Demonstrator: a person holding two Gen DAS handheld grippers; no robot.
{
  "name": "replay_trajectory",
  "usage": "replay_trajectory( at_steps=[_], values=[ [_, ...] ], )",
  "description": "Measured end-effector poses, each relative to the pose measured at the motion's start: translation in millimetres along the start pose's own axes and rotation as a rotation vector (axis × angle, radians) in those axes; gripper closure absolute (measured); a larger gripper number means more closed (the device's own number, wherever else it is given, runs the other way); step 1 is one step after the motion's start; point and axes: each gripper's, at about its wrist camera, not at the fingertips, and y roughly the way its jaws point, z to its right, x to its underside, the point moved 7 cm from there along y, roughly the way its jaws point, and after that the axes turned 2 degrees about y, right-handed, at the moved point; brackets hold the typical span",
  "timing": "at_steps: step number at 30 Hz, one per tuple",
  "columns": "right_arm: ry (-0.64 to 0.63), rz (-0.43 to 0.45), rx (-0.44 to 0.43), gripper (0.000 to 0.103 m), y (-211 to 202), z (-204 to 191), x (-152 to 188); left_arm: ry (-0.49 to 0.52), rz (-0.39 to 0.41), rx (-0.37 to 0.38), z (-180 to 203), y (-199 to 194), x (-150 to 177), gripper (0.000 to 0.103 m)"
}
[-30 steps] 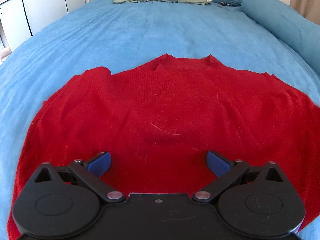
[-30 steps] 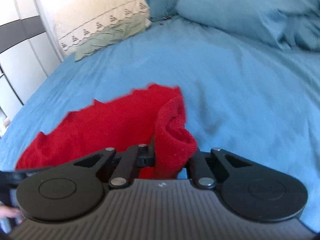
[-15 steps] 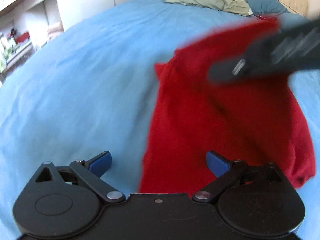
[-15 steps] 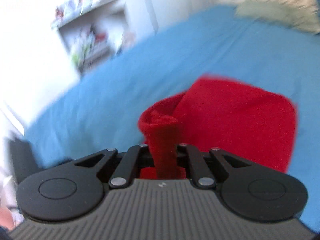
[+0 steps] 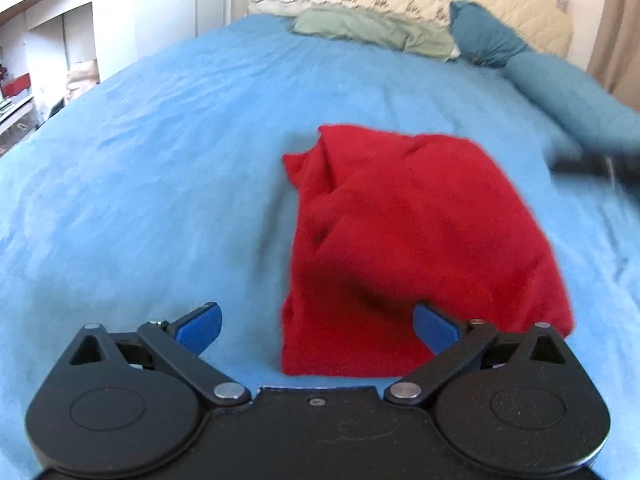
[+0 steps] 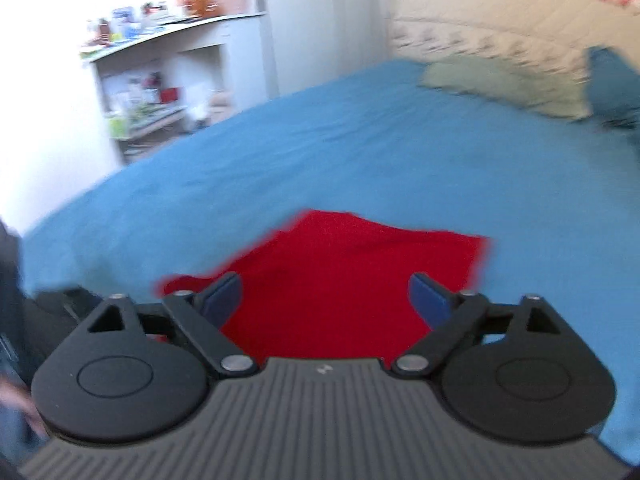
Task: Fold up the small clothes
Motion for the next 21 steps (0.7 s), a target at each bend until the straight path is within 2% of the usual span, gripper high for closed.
replay_trajectory(
  at_steps=[2, 5, 8, 15, 17, 19, 21],
  values=[
    [0.006, -0.036, 0.045, 0.0, -6, 11, 35, -0.014, 0.025, 0.028, 1, -5, -4, 0.0],
    [0.013, -0.1, 0.069, 0.0, -2, 9, 82, -0.036, 0.026, 0.062, 8, -1, -8, 0.0],
    [0.0, -0.111, 0.11, 0.004, 3, 3, 107, -0.093, 0.019, 0.089, 7, 3, -6, 0.003],
    [0.078, -0.043, 0.176, 0.009, 16, -6, 110, -0.218, 0.075, 0.128, -6, -1, -13, 0.018],
    [0.09, -0.052, 0.181, 0.009, 20, -7, 112, -0.254, 0.064, 0.157, -9, 4, -14, 0.038],
    [0.103, -0.046, 0.18, 0.01, 25, -9, 110, -0.289, 0.047, 0.178, -10, 7, -12, 0.047],
    [0.119, -0.038, 0.182, 0.01, 25, -9, 109, -0.295, 0.044, 0.172, -9, 6, -10, 0.051]
  ],
)
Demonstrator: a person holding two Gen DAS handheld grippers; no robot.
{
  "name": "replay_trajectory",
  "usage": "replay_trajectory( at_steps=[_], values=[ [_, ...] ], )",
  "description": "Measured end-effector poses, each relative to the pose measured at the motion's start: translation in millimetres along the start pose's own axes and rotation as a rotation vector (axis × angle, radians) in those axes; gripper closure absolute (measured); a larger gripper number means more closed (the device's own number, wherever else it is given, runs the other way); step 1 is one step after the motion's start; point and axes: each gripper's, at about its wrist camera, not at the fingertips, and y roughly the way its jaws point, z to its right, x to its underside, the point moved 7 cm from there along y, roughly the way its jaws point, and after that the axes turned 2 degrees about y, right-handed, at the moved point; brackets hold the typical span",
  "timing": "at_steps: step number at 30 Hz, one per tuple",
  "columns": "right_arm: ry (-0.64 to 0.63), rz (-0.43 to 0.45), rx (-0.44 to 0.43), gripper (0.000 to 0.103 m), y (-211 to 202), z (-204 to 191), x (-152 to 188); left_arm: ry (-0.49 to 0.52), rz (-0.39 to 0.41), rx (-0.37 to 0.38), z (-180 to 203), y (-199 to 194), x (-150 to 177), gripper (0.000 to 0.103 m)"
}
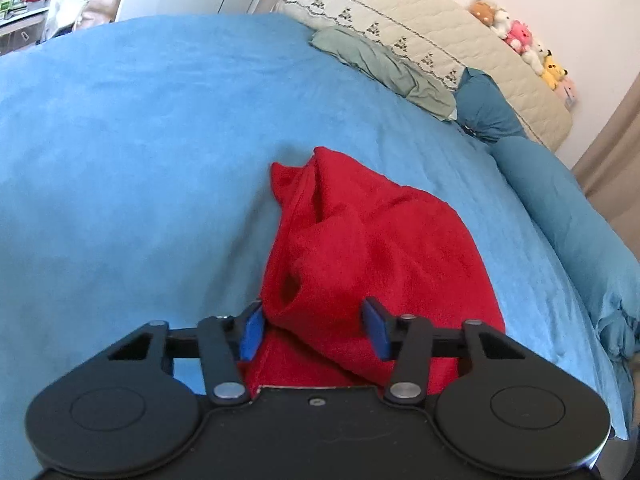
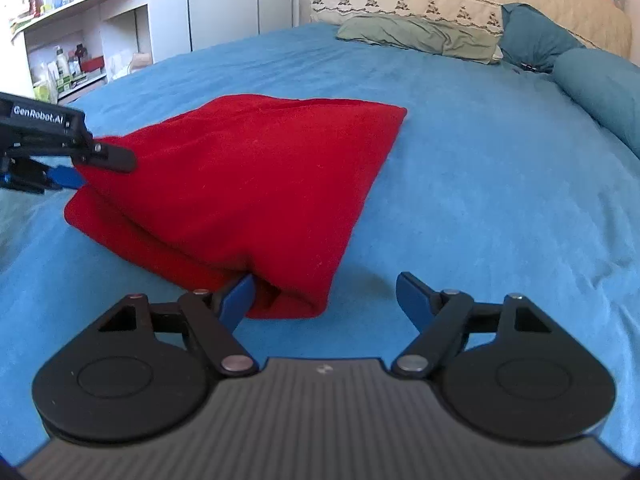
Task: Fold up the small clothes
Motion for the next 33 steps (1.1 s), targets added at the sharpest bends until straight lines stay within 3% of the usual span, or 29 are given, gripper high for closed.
replay_trajectory(
  at_steps=[2, 7, 12, 15, 19, 22, 27, 29, 33],
  values=[
    [0.014, 0.006, -0.002, 0.011, 0, 1, -1, 0.026, 0.006, -0.027, 2, -2, -1, 0.058],
    [0.029, 0.016, 0.002, 0.012, -5, 0, 0, 0.118, 0.043, -0.096, 11, -13, -4, 0.058],
    [0.027, 0.017, 0.0, 0.013, -6, -2, 1, 0.132, 0.033, -0.067, 17, -11, -4, 0.06],
    [0.02, 0.014, 0.003, 0.013, -5, -1, 2, 0.141, -0.003, -0.07, 17, -1, 1, 0.091],
    [0.012, 0.006, 0.004, 0.015, -1, -2, 3, 0.174, 0.05, -0.068, 24, -10, -1, 0.092],
    [-0.007, 0.015, 0.015, 0.023, 1, -3, 3, 0.188, 0.09, -0.069, 31, -19, -7, 0.092],
    [0.02, 0.07, 0.045, 0.053, -9, 4, -4, 0.189, 0.091, -0.086, 31, -18, -4, 0.092],
    [0.035, 0.099, 0.03, 0.075, -20, 6, -7, 0.174, 0.072, -0.086, 30, -23, 0, 0.092],
    [0.076, 0.072, 0.044, 0.079, -17, 14, 2, 0.16, -0.002, -0.123, 24, -16, 20, 0.092]
  ],
)
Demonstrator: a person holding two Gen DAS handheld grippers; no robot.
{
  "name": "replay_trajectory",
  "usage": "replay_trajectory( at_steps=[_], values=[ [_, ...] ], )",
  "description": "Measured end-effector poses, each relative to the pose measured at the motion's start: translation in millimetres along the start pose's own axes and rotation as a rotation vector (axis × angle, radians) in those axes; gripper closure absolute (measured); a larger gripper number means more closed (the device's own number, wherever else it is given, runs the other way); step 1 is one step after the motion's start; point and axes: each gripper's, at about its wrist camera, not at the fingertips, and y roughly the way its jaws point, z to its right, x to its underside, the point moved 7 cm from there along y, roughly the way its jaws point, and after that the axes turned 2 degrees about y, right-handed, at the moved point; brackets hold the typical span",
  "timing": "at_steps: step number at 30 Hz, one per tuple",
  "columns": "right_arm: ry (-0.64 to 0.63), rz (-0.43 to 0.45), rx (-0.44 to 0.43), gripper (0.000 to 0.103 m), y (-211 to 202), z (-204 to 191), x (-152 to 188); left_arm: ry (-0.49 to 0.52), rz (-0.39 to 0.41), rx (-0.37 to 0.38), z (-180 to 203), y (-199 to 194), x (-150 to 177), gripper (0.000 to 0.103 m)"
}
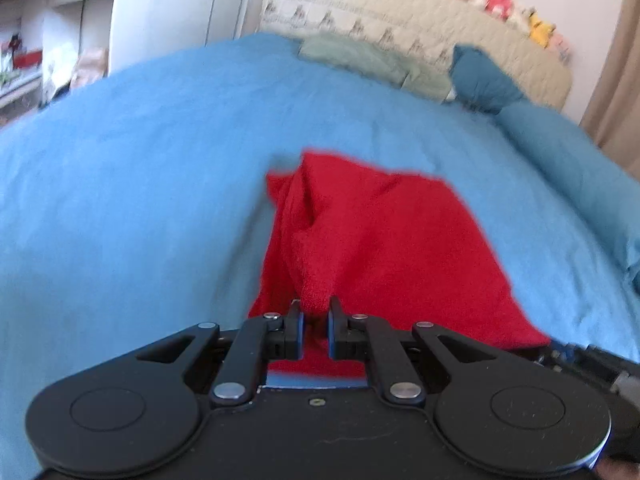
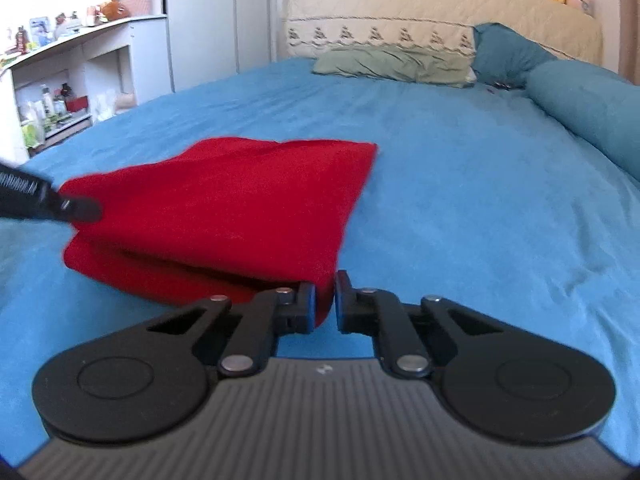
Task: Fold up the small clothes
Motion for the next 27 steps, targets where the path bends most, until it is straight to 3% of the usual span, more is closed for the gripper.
replay_trajectory(
  at_steps=[3, 10, 12, 13, 14, 16, 20, 22, 25, 27],
  values=[
    [0.056, -0.038, -0.011, 0.079, 8, 4, 11, -0.021, -0.052, -0.016, -5, 17, 15, 0.092],
    [0.035, -0.068, -0.065, 0.078, 3, 2, 7, -0.001, -0.059, -0.046, -1, 17, 8, 0.09],
    [0.032, -0.074, -0.08, 0.075, -5, 6, 3, 0.021, -0.055, -0.077, 0, 12, 4, 0.079],
    [0.03, -0.07, -0.087, 0.067, -12, 8, -1, 0.035, -0.05, -0.102, -2, 6, 3, 0.07],
    [0.025, -0.068, -0.086, 0.053, -18, 9, -4, 0.05, -0.048, -0.141, -6, 2, 2, 0.053],
    [0.001, -0.053, -0.087, 0.036, -33, 15, -12, 0.075, -0.046, -0.212, -17, -5, 0, 0.037],
    [-0.024, -0.033, -0.097, 0.008, -54, 27, -37, 0.055, -0.082, -0.258, -42, -13, -11, 0.033],
    [-0.02, -0.039, -0.136, 0.0, -58, 31, -56, 0.074, -0.065, -0.244, -43, -25, -30, 0.029],
    [0.005, -0.073, -0.182, 0.0, -53, 37, -92, 0.135, -0.025, -0.169, -27, -39, -75, 0.0],
    [0.051, -0.112, -0.213, 0.0, -44, 41, -115, 0.192, 0.0, -0.122, -14, -41, -107, 0.0]
  ],
)
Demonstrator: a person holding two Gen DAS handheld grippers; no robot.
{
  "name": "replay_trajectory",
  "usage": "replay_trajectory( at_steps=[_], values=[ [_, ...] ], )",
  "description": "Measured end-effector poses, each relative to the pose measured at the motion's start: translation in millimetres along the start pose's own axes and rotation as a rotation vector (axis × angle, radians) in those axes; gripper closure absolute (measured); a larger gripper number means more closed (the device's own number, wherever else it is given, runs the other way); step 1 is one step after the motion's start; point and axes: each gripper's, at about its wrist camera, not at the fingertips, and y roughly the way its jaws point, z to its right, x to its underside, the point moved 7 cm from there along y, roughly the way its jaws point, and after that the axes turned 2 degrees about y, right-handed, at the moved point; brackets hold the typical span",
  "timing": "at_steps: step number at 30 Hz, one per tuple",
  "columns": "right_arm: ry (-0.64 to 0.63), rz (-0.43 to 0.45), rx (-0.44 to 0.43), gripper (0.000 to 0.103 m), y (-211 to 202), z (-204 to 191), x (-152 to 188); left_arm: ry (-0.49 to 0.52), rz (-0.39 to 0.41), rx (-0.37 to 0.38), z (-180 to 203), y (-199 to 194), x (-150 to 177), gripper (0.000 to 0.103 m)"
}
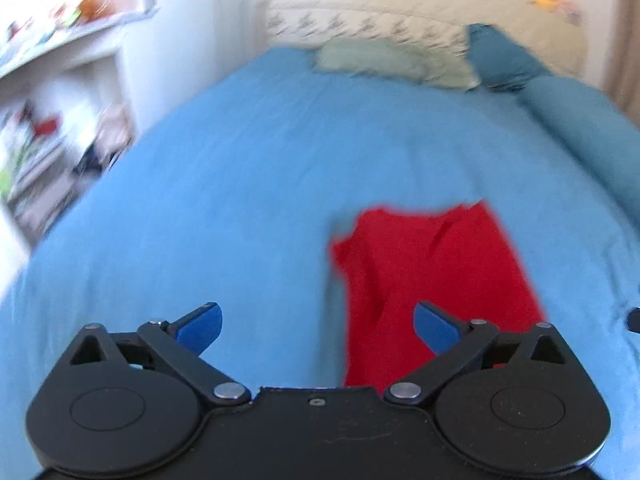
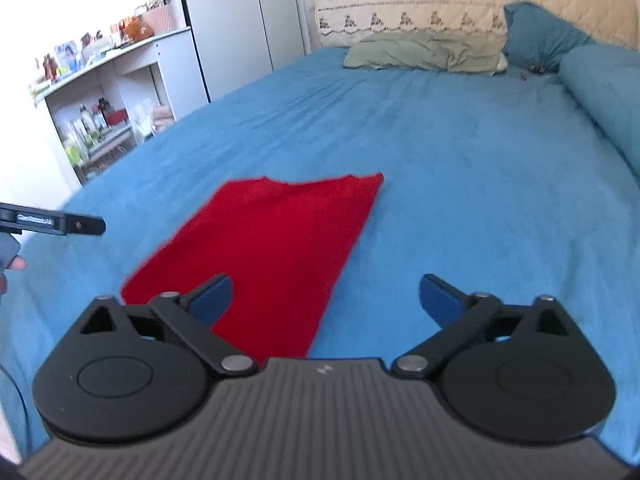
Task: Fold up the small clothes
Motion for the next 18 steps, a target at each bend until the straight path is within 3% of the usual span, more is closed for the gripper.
replay_trajectory(
  at_steps=[4, 6, 9, 15, 18],
  values=[
    [0.13, -0.117, -0.083, 0.0, 33, 10, -29, 0.024, -0.086, 0.187, 19, 35, -42, 0.0],
    [0.187, -0.173, -0.086, 0.0, 58, 18, -32, -0.032, -0.163, 0.281, 23, 64, -46, 0.0],
    [0.3, -0.246, -0.091, 0.0, 93, 31, -26, -0.127, -0.244, 0.343, 22, 103, -41, 0.002],
    [0.371, -0.287, -0.106, 0.0, 131, 35, -7, -0.225, -0.324, 0.366, 19, 151, -13, 0.017],
    [0.41, -0.306, -0.109, 0.0, 148, 38, 3, -0.225, -0.343, 0.351, 18, 166, -5, 0.02]
  ],
)
